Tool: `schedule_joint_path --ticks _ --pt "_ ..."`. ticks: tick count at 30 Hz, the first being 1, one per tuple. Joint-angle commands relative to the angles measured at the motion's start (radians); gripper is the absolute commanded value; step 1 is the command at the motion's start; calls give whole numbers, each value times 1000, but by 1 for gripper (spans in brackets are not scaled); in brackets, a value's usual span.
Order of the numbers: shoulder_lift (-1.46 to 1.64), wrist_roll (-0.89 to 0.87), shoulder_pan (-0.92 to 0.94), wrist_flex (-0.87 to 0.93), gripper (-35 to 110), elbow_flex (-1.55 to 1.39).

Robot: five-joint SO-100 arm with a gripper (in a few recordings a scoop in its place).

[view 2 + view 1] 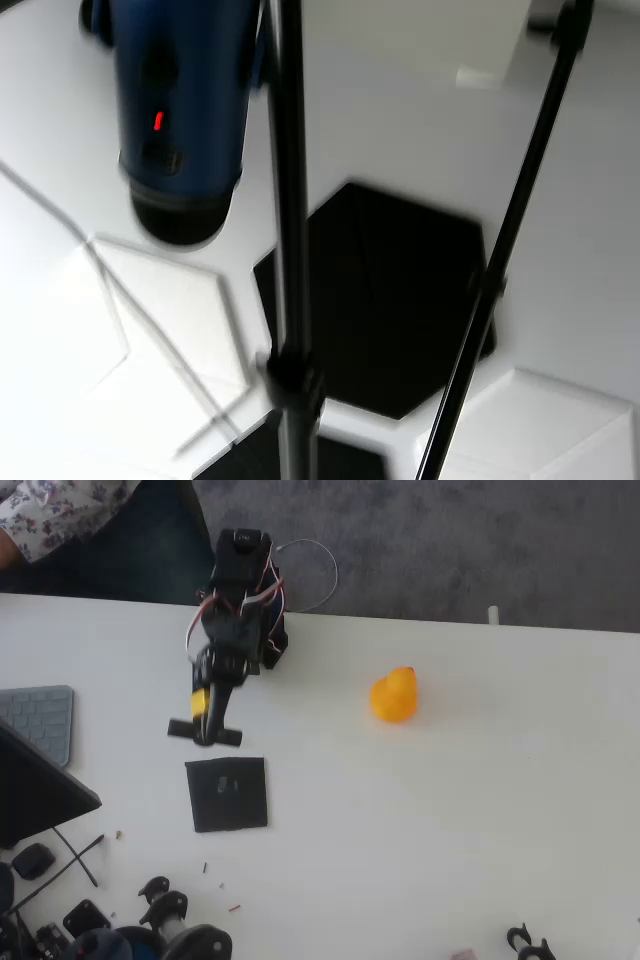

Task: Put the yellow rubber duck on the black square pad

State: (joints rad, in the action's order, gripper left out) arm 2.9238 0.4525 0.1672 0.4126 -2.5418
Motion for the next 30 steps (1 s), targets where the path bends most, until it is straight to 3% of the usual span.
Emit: schedule_joint_path --ticks 1,11,19,30 --pt "-84 46 -17 -86 1 41" --pt "-132 328 -431 -95 1 28" --pt "-132 345 -626 -84 1 26" --pt "-115 333 -1072 146 1 28"
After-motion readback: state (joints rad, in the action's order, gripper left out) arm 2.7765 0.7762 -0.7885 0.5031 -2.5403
